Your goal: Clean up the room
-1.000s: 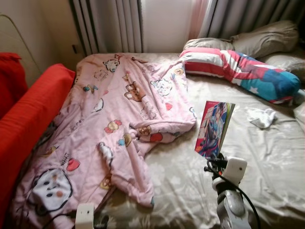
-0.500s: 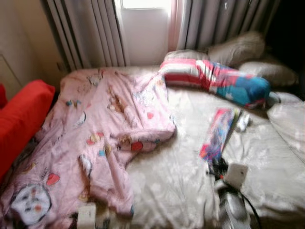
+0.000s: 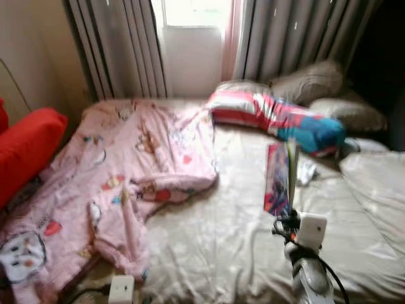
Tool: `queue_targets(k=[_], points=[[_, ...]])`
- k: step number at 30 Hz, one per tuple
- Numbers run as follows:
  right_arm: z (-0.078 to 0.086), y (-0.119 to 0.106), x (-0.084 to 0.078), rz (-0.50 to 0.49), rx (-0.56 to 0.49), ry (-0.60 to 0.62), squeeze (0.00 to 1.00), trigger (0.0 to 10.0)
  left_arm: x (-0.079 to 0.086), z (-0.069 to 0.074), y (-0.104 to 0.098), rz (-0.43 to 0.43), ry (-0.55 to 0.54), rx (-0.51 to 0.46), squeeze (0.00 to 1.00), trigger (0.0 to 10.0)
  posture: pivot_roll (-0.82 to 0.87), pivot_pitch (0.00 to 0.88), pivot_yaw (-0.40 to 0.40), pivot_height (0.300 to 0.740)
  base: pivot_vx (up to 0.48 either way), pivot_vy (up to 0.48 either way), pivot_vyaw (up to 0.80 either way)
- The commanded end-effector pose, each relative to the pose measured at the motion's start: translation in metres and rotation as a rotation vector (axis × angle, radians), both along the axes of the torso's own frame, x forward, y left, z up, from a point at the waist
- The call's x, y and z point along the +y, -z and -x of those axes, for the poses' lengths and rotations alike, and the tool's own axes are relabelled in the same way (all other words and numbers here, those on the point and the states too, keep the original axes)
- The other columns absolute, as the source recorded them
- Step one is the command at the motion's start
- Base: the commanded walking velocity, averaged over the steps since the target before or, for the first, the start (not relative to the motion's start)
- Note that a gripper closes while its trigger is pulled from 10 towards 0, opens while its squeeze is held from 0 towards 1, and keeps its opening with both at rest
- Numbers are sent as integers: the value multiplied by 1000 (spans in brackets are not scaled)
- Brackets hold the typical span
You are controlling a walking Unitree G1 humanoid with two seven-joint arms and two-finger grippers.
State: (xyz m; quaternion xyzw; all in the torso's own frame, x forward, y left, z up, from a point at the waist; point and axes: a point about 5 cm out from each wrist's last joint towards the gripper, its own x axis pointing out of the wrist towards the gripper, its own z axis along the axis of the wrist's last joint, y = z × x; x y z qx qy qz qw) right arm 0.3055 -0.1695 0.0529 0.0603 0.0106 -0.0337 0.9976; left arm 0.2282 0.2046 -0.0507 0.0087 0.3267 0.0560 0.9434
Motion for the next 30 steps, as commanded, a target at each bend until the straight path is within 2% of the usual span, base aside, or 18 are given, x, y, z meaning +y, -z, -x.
queue_targets(k=[1, 12, 16, 30], points=[[-5, -10, 5, -4, -49, -10, 0, 10000, 6, 2, 1, -20, 4, 16, 0, 10000, -39, 80, -11, 729, 0, -322, 0], [-6, -11, 6, 1, -50, -16, 0, 10000, 8, 0, -1, -28, 4, 10, 0, 10000, -31, 117, -10, 729, 0, -322, 0], [-6, -11, 7, 3, -50, -19, 0, 10000, 8, 0, -1, -29, 4, 8, 0, 10000, -30, 130, -7, 729, 0, -320, 573], [-5, -10, 8, -12, -42, -14, 0, 10000, 7, -1, -1, -30, 11, 9, 0, 10000, -33, 154, -2, 729, 0, -323, 0]])
